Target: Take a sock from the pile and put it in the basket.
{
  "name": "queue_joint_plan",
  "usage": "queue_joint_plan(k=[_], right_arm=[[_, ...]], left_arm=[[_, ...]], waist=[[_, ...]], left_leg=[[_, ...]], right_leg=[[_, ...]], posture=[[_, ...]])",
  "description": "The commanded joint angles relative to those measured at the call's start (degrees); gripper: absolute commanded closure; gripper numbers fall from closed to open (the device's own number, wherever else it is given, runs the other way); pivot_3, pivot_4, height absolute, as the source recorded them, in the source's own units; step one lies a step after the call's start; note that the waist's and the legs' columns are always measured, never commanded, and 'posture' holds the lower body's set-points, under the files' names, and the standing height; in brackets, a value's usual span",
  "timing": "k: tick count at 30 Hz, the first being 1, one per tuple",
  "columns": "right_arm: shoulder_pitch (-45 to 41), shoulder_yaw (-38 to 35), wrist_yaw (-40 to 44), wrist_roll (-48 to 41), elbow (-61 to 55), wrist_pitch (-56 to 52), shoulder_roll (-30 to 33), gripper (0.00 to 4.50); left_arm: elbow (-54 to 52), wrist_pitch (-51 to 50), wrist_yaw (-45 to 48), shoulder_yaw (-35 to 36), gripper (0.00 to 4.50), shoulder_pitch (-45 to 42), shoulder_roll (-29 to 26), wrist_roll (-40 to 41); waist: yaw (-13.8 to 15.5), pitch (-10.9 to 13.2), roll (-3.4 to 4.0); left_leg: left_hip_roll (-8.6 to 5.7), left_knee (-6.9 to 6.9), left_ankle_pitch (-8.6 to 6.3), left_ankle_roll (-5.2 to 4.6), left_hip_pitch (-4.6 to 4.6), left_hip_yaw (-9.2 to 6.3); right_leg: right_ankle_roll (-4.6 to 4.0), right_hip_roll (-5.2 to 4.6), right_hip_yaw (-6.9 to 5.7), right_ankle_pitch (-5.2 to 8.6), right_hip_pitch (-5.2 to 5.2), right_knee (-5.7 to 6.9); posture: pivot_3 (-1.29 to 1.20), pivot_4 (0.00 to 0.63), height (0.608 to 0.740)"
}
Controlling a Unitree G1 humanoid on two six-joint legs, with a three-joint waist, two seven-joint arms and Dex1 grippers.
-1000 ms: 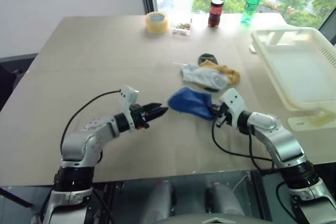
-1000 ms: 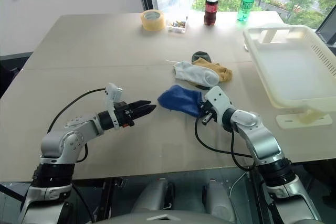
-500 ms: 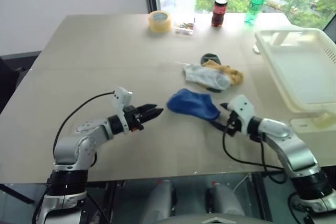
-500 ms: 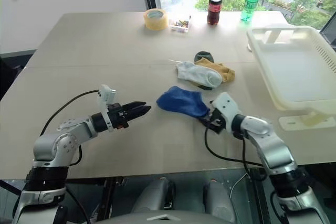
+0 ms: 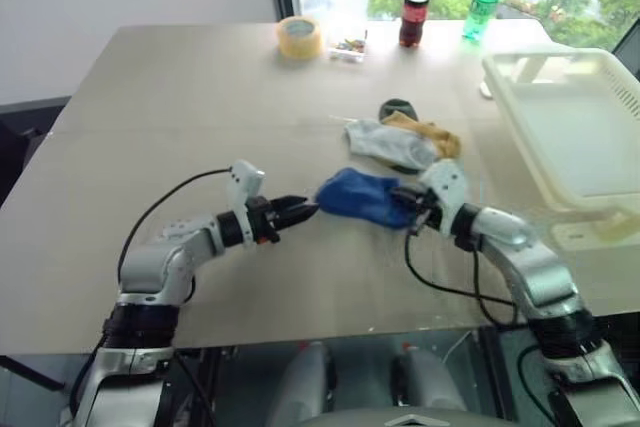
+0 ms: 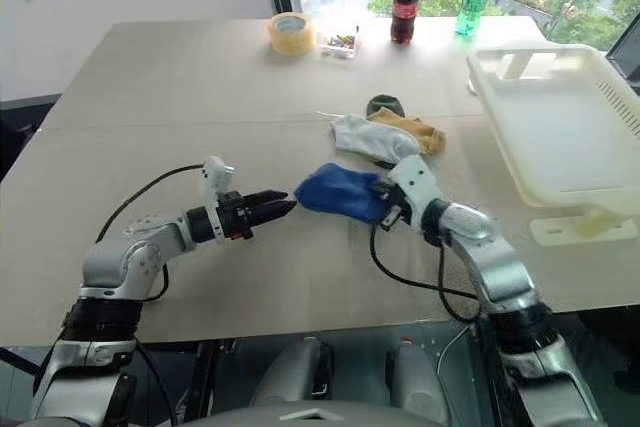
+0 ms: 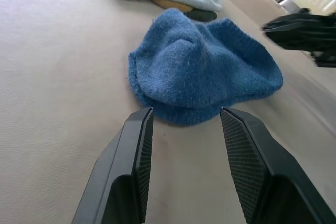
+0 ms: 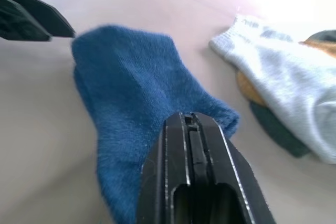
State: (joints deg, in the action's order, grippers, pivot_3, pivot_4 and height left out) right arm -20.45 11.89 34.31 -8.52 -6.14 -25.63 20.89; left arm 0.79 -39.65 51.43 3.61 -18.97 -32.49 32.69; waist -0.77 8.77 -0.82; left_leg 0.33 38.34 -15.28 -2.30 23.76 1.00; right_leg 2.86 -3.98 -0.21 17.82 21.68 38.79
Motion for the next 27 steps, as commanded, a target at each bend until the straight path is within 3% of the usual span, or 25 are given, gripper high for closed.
queue_joint_plan(k=[1,6,11,17,27], right_arm=[[-1.5,1.3,0.3,2.6,7.6,4.9,-0.6,4.41],[-1.0,3.8,2.5,5.7,12.5,8.4,1.0,4.41],[-0.2,3.9,3.5,6.1,11.5,8.9,1.8,4.41],[0.5,3.5,3.6,6.0,9.3,8.2,1.6,4.41],[1.4,3.5,3.0,6.2,8.7,8.3,1.0,4.41]], left_arm=[[-0.6,1.6,1.5,-0.1,2.33,-0.8,-0.9,-0.7],[0.5,1.1,0.9,-2.7,2.33,-1.7,-0.8,-3.4],[1.9,-9.3,-2.7,-9.6,2.33,-6.8,2.5,-5.0],[1.3,-20.3,-5.4,-6.2,2.33,-12.8,7.9,1.0],[1.4,3.4,7.3,-8.8,2.33,-13.1,10.4,-2.5]], waist=[[0.1,0.0,0.0],[0.0,-0.1,-0.05],[0.5,-0.2,-0.08],[0.2,-0.3,-0.12],[0.2,-0.2,-0.11]], left_leg=[[0.0,0.01,0.0,0.0,-0.01,-0.01],[0.0,0.05,0.0,0.0,-0.08,0.03],[-0.02,0.11,0.0,-0.02,-0.12,-0.15],[-0.06,0.22,0.0,-0.03,-0.14,-0.18],[0.0,0.22,0.03,0.02,-0.07,-0.1]], right_leg=[[0.0,-0.01,-0.02,0.0,-0.01,0.01],[0.0,0.0,-0.06,0.0,-0.06,0.05],[0.01,0.12,-0.12,-0.01,-0.14,0.16],[0.04,0.21,-0.11,-0.02,-0.28,0.14],[0.03,0.23,-0.1,-0.02,-0.16,0.11]], posture=[[0.0,0.15,0.74],[0.0,0.15,0.74],[0.0,0.15,0.74],[0.0,0.15,0.74],[0.0,0.15,0.74]])
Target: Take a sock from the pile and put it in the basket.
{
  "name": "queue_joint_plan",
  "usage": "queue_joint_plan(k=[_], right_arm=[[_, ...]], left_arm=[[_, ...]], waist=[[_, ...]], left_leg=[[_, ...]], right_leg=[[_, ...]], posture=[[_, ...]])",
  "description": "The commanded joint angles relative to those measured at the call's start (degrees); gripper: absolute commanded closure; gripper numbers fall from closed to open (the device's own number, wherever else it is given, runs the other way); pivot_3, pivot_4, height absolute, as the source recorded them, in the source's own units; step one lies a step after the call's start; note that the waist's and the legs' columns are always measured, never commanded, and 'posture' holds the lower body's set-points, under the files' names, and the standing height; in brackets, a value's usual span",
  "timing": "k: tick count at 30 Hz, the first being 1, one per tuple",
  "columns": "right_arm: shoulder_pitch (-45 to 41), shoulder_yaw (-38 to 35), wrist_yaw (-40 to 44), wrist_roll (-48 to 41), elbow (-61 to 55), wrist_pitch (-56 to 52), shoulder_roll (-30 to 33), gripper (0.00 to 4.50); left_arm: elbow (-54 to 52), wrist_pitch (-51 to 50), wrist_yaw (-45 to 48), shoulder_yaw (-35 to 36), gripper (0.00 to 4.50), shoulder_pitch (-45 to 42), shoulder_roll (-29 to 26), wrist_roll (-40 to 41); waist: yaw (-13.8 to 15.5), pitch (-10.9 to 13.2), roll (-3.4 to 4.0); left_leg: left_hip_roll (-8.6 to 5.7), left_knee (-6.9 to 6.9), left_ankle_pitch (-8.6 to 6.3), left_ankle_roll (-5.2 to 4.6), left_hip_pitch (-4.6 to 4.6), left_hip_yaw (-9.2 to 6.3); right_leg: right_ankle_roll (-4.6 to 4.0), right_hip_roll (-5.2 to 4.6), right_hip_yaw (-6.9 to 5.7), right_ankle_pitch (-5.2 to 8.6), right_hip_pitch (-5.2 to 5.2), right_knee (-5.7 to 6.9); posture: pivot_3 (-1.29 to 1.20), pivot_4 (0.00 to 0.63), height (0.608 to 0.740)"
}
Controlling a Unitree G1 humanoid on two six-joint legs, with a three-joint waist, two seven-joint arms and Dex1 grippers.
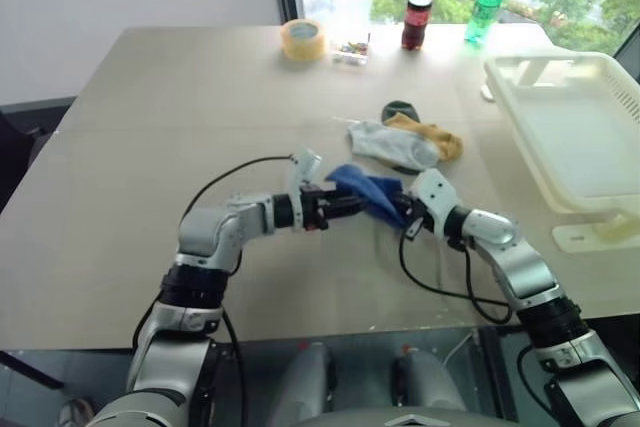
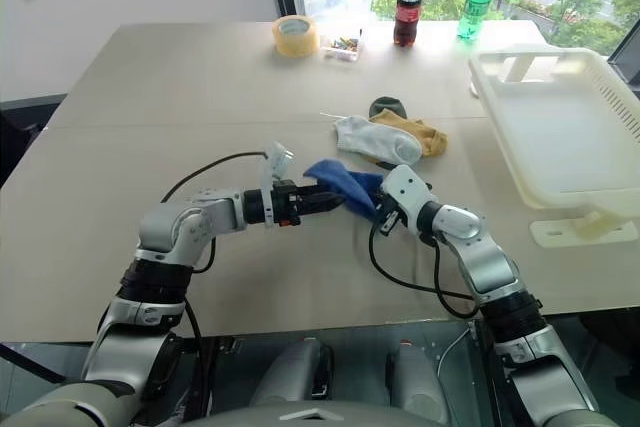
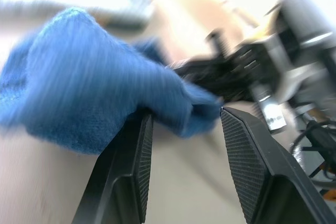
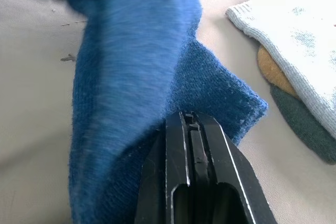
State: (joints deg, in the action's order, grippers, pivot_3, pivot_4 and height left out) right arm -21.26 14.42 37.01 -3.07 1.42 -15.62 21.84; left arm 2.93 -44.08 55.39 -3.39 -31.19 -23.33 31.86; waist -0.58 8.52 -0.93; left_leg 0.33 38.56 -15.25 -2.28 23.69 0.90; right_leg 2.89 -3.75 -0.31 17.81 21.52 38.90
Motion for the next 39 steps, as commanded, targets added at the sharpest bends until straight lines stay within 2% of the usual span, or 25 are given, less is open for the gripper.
queue_joint_plan(k=[1,7,14,18,23,28,33,38,39], right_arm=[[2.5,1.0,0.2,0.9,0.9,-1.7,0.0,4.41],[4.1,1.4,-0.2,1.7,-1.7,-2.2,0.3,4.41],[4.4,2.0,-0.3,2.8,-2.2,-2.3,0.3,4.41],[4.3,2.0,-0.1,3.1,-2.4,-2.4,0.2,4.41],[4.1,2.0,0.0,3.3,-2.1,-2.2,-0.1,4.41],[3.9,1.9,-0.2,3.3,-2.0,-2.1,-0.5,4.41],[4.7,1.7,-0.5,3.3,-3.2,-2.5,-0.5,4.41],[5.4,1.4,-0.8,3.3,-4.1,-2.9,-0.5,4.41],[5.5,1.4,-0.8,3.3,-4.1,-2.9,-0.6,4.48]], left_arm=[[0.2,8.9,3.7,-2.3,2.33,-1.4,1.4,-2.4],[7.0,10.1,6.0,-5.9,2.33,-0.7,-4.4,-8.6],[12.1,7.0,9.8,-3.1,2.33,-1.7,-11.3,-8.3],[16.3,7.5,9.6,-3.3,2.33,-3.5,-13.7,-11.1],[21.4,7.0,8.2,-4.4,2.33,-7.9,-11.9,-13.3],[24.9,3.5,14.3,-7.7,2.33,-11.5,-8.2,-12.7],[30.0,2.8,15.6,-5.1,2.33,-14.4,-5.5,-11.3],[30.3,9.2,19.7,-1.4,2.33,-14.7,-4.4,-9.4],[30.5,10.0,19.2,-1.4,2.09,-14.7,-4.3,-10.0]], waist=[[0.0,0.0,0.0],[-0.2,0.0,0.01],[-0.2,0.0,0.01],[-0.1,0.0,0.01],[-0.1,0.0,0.0],[0.0,0.0,0.0],[-0.2,0.0,0.0],[-0.2,0.0,-0.02],[-0.2,0.0,-0.02]], left_leg=[[-0.01,0.0,0.0,0.0,0.0,0.01],[0.01,-0.01,0.0,0.0,-0.03,0.04],[0.02,-0.01,-0.01,-0.02,-0.02,0.05],[0.03,-0.01,-0.01,-0.02,-0.04,0.04],[0.02,0.01,-0.01,-0.03,-0.04,0.05],[0.02,0.05,-0.01,-0.03,-0.03,0.03],[0.02,0.08,-0.01,-0.03,-0.03,0.08],[0.03,0.08,-0.01,-0.02,0.04,0.08],[0.04,0.08,-0.01,-0.02,0.04,0.08]], right_leg=[[0.0,-0.01,0.02,0.0,0.0,-0.01],[0.0,0.09,0.03,0.0,0.01,0.01],[0.0,0.1,0.02,0.0,0.04,0.04],[0.0,0.12,0.0,0.0,0.04,0.05],[0.0,0.14,0.01,0.0,0.04,0.09],[0.0,0.16,-0.02,0.0,0.03,0.12],[0.0,0.18,0.03,0.0,0.05,0.12],[0.0,0.16,0.02,0.0,0.07,0.08],[0.0,0.16,0.02,0.0,0.07,0.07]], posture=[[0.0,0.15,0.74],[0.0,0.15,0.74],[0.0,0.15,0.74],[0.0,0.15,0.74],[0.0,0.15,0.74],[0.0,0.15,0.74],[0.0,0.15,0.74],[0.0,0.15,0.74],[0.0,0.15,0.74]])
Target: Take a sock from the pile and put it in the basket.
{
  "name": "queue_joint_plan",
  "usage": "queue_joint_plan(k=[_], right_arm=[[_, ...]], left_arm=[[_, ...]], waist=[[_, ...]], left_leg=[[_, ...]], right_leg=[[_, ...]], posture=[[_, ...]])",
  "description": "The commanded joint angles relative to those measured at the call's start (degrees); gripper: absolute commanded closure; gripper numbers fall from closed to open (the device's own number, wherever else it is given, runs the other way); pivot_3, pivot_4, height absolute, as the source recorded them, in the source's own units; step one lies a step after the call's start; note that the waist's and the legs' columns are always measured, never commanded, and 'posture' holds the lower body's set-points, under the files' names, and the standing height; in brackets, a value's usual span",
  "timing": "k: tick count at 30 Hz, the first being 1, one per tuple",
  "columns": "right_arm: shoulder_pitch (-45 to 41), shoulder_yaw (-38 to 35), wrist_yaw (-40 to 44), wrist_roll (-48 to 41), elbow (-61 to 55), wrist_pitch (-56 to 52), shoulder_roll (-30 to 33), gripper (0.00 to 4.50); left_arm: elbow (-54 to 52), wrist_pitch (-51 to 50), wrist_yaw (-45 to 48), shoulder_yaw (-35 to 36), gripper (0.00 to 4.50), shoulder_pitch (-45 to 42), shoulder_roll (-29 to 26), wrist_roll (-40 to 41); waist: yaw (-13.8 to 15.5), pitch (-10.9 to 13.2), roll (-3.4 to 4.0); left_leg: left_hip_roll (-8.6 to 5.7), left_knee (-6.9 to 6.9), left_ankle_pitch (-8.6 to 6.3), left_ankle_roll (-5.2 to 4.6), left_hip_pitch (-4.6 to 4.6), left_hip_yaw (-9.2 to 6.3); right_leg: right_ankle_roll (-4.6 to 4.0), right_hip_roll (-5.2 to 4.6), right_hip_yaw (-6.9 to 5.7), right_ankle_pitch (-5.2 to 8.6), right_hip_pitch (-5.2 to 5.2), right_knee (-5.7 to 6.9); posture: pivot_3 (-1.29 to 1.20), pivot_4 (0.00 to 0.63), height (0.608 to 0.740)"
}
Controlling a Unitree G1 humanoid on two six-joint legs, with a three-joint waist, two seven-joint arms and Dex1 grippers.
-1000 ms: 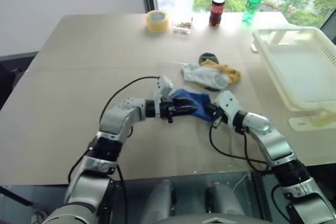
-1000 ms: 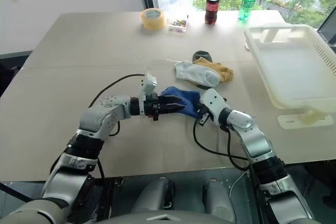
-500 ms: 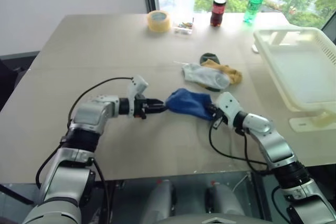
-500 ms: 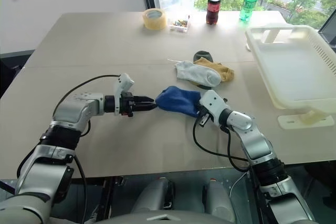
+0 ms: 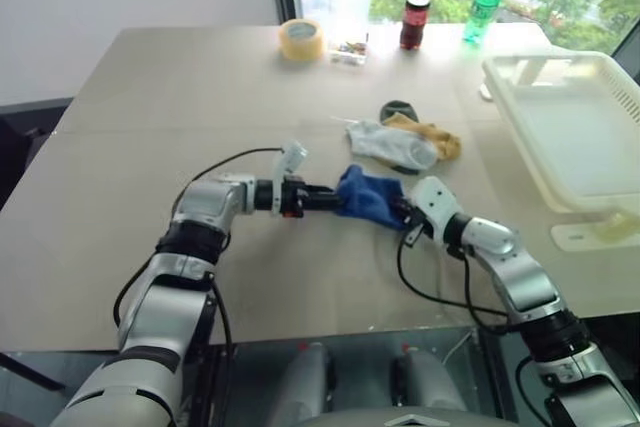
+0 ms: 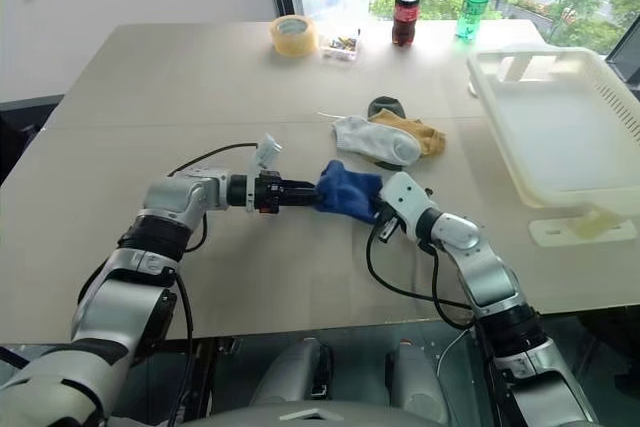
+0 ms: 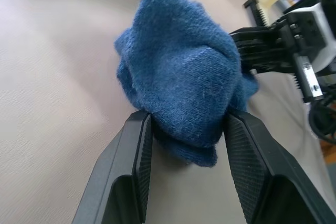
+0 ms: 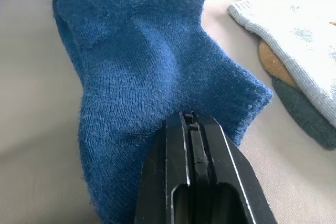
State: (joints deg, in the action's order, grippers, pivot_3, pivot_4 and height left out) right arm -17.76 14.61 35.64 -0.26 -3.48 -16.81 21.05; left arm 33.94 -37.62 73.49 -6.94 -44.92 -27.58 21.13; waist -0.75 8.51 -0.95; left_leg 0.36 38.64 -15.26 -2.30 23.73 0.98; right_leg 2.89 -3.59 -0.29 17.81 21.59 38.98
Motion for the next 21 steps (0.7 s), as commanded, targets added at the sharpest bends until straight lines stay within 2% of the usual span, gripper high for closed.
queue_joint_plan(k=[1,3,4,5,6,15,21], right_arm=[[2.1,1.2,0.5,0.5,0.6,-1.8,0.2,4.5],[2.1,1.3,0.5,0.5,0.6,-1.9,0.2,4.5],[2.2,1.3,0.5,0.5,0.5,-2.0,0.2,4.5],[2.2,1.3,0.5,0.5,0.5,-2.0,0.2,4.5],[2.2,1.4,0.5,0.5,0.3,-2.1,0.2,4.5],[2.3,1.6,0.7,0.6,0.2,-2.2,0.3,4.5],[2.2,1.7,0.6,0.6,0.0,-2.2,0.2,4.5]], left_arm=[[-0.6,3.8,1.5,1.9,1.8,-0.8,-0.1,0.5],[-0.9,4.5,1.5,1.4,1.11,-0.3,-0.2,-0.2],[-1.3,4.6,1.5,1.1,0.51,0.1,-0.4,-0.5],[-1.6,4.5,1.5,0.9,0.39,0.5,-0.7,-0.8],[-2.0,4.2,1.6,0.8,0.08,0.9,-1.3,-1.1],[-2.5,-0.2,-1.7,-3.6,0.08,2.5,-4.8,-7.2],[-6.1,-4.2,1.6,-3.0,0.08,1.1,-3.1,-3.0]], waist=[[0.0,0.0,0.0],[0.0,0.0,0.0],[0.0,0.0,0.0],[0.0,0.0,0.0],[0.0,0.0,0.0],[0.0,-0.1,0.02],[-0.1,-0.1,0.03]], left_leg=[[0.0,0.0,0.0,0.0,-0.01,0.0],[0.0,0.0,0.0,0.0,-0.01,-0.01],[0.0,0.0,0.0,0.0,-0.01,-0.01],[0.0,0.0,0.0,0.0,-0.01,-0.01],[0.0,0.0,0.0,0.0,-0.01,0.0],[0.0,0.0,0.0,-0.01,-0.05,0.0],[0.01,0.0,-0.01,-0.01,-0.13,0.02]], right_leg=[[0.0,-0.01,0.01,0.0,0.0,0.0],[0.0,0.0,-0.01,0.0,0.0,0.01],[0.0,0.0,0.0,0.0,0.0,0.01],[0.0,0.0,0.0,0.0,0.0,0.01],[0.0,0.0,0.01,0.0,0.0,0.01],[0.0,0.01,0.01,0.0,-0.02,0.04],[0.0,0.03,0.05,0.0,-0.03,0.13]], posture=[[0.0,0.15,0.74],[0.0,0.15,0.74],[0.0,0.15,0.74],[0.0,0.15,0.74],[0.0,0.15,0.74],[0.0,0.15,0.74],[0.0,0.15,0.74]])
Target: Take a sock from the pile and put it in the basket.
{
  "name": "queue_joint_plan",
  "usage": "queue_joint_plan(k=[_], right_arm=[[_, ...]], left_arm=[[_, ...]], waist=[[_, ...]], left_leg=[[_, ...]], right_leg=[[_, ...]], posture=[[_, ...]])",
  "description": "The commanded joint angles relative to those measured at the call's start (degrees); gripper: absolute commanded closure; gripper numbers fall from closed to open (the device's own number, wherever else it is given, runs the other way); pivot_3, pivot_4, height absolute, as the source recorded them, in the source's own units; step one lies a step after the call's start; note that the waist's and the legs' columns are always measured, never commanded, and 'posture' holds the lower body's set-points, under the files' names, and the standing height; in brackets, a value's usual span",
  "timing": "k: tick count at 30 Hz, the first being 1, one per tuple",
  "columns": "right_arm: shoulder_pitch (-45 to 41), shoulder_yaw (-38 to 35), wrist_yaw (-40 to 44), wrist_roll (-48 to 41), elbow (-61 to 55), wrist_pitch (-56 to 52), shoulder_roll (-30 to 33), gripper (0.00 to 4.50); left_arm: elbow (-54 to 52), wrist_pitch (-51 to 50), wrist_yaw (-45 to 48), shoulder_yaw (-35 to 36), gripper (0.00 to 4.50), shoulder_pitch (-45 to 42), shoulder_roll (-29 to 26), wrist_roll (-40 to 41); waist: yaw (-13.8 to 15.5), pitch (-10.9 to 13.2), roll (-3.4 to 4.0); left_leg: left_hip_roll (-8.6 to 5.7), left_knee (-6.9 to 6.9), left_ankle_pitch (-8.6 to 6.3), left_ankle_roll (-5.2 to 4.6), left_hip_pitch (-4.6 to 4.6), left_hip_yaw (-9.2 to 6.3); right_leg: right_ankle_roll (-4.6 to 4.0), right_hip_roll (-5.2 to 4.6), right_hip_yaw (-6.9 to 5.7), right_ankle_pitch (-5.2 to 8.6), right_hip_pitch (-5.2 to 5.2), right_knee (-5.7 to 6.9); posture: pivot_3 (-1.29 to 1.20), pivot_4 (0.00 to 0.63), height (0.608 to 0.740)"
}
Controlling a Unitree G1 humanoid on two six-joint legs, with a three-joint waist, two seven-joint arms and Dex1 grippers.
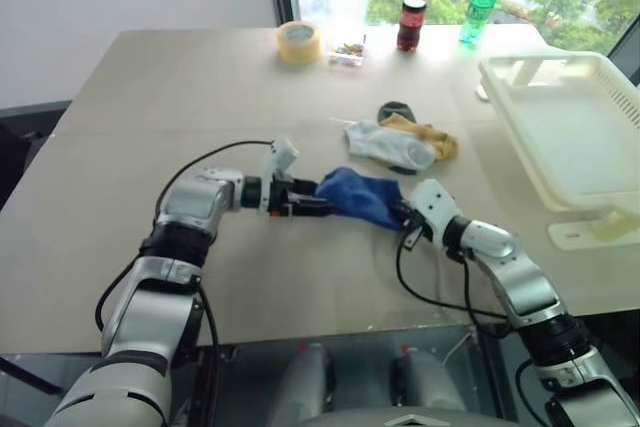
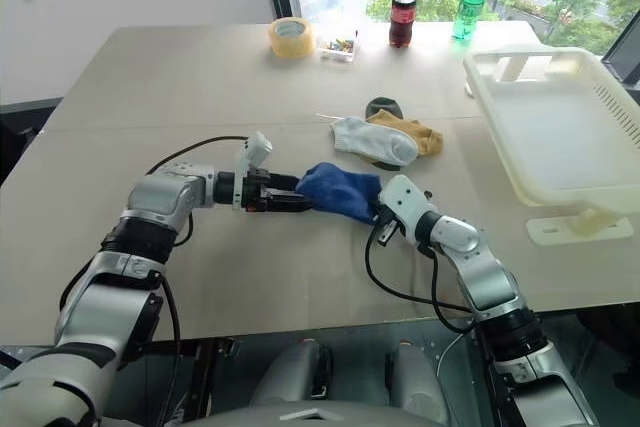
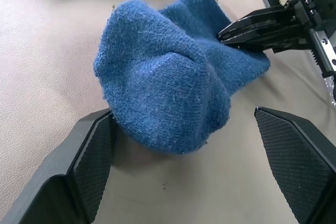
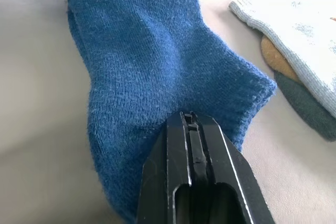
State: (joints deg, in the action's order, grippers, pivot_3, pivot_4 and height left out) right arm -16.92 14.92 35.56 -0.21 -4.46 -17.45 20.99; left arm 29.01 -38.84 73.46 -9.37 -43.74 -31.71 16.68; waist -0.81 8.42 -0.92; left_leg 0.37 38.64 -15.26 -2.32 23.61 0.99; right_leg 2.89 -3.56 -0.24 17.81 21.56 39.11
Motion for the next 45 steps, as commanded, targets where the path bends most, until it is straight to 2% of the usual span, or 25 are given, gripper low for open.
queue_joint_plan(k=[1,6,15,21,27,35,45], right_arm=[[1.4,1.4,0.7,0.6,1.0,-1.6,0.3,4.5],[1.7,1.3,0.5,0.6,0.1,-2.1,0.2,4.5],[1.3,1.7,0.3,1.3,0.4,-1.9,0.3,4.5],[1.3,2.5,0.3,2.5,0.5,-1.3,0.6,4.5],[1.9,3.3,0.4,4.1,0.3,-0.5,1.0,4.5],[2.0,5.6,0.6,8.1,2.0,2.1,2.6,4.5],[3.4,6.5,0.1,10.8,2.2,3.6,3.6,4.5]], left_arm=[[-1.3,-2.8,2.5,0.0,0.08,-0.2,1.6,2.5],[-3.1,-1.1,4.4,2.7,0.08,-0.9,3.7,5.9],[-5.6,3.3,4.5,3.9,0.08,-0.2,5.9,7.3],[-2.8,9.4,4.4,2.4,0.08,-0.7,6.4,4.4],[-0.5,8.5,4.1,1.8,0.08,-1.2,4.7,2.8],[-0.6,8.5,2.6,4.9,0.08,-3.2,10.4,6.4],[0.2,11.3,4.2,0.9,0.08,-2.8,15.3,4.7]], waist=[[0.0,0.0,0.0],[0.0,0.0,-0.01],[0.0,0.0,-0.01],[0.0,0.0,-0.01],[0.0,0.0,-0.01],[0.1,0.0,-0.02],[0.0,0.0,-0.03]], left_leg=[[0.0,0.0,0.0,0.0,0.01,0.0],[0.0,0.03,0.0,0.0,0.03,0.01],[0.02,0.08,0.0,0.01,0.1,0.0],[0.02,0.09,0.0,0.01,0.09,0.0],[0.02,0.1,0.0,0.01,0.08,0.01],[0.02,0.15,0.0,0.0,0.09,-0.01],[0.02,0.28,0.0,0.0,0.09,0.02]], right_leg=[[0.0,0.0,0.0,0.0,0.0,0.0],[0.0,-0.01,0.0,0.0,0.0,-0.01],[0.0,-0.01,-0.01,0.0,0.03,-0.02],[0.0,0.0,-0.01,0.0,0.03,0.0],[0.0,0.02,-0.01,0.0,0.03,0.0],[0.0,0.02,-0.03,0.0,0.01,0.0],[0.0,0.03,0.01,0.0,0.02,0.15]], posture=[[0.0,0.15,0.74],[0.0,0.15,0.74],[0.0,0.15,0.74],[0.0,0.15,0.74],[0.0,0.15,0.74],[0.0,0.15,0.74],[0.0,0.15,0.74]])
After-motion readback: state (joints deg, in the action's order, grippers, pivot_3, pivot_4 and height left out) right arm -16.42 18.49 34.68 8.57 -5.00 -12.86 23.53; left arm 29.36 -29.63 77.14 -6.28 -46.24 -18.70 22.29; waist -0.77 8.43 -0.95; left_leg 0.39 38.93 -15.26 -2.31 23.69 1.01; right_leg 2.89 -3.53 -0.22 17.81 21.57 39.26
